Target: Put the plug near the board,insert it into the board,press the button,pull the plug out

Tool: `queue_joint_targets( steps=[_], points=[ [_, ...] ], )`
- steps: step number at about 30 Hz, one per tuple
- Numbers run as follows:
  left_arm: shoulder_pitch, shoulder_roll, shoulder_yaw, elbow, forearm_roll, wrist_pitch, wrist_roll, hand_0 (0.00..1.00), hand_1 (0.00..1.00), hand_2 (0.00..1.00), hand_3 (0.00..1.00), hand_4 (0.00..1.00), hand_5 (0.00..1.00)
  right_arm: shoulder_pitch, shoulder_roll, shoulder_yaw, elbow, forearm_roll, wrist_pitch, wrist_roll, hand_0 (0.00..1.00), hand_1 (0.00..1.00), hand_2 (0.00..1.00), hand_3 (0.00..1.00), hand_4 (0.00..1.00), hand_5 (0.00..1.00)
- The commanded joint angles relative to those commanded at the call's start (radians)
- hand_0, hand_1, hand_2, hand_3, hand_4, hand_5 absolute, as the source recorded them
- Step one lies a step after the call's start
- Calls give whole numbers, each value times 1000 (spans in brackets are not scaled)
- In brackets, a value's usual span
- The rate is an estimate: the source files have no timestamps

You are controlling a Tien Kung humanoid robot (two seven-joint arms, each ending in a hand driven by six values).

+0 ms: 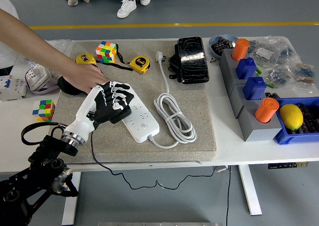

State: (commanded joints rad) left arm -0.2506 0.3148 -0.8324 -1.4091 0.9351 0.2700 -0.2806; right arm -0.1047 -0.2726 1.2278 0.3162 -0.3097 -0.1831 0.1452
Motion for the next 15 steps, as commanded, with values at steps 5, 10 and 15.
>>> queue_joint_targets(
  steps=[5,10,15],
  points=[
    [4,7,-65,-49,148,-98,113,235,238,390,565,820,284,-1,0,1,0,-1,0,-1,549,595,538,508,838,363],
    [1,27,-147,-163,355,-298,317,69,80,169,874,613,2,-1,-1,1,0,-1,1,-1,547,595,538,509,838,363],
    [7,34,-154,-226,562,-505,525,59,75,152,998,620,2,0,-1,-1,0,-1,3,0,549,595,538,509,839,363]
  ],
)
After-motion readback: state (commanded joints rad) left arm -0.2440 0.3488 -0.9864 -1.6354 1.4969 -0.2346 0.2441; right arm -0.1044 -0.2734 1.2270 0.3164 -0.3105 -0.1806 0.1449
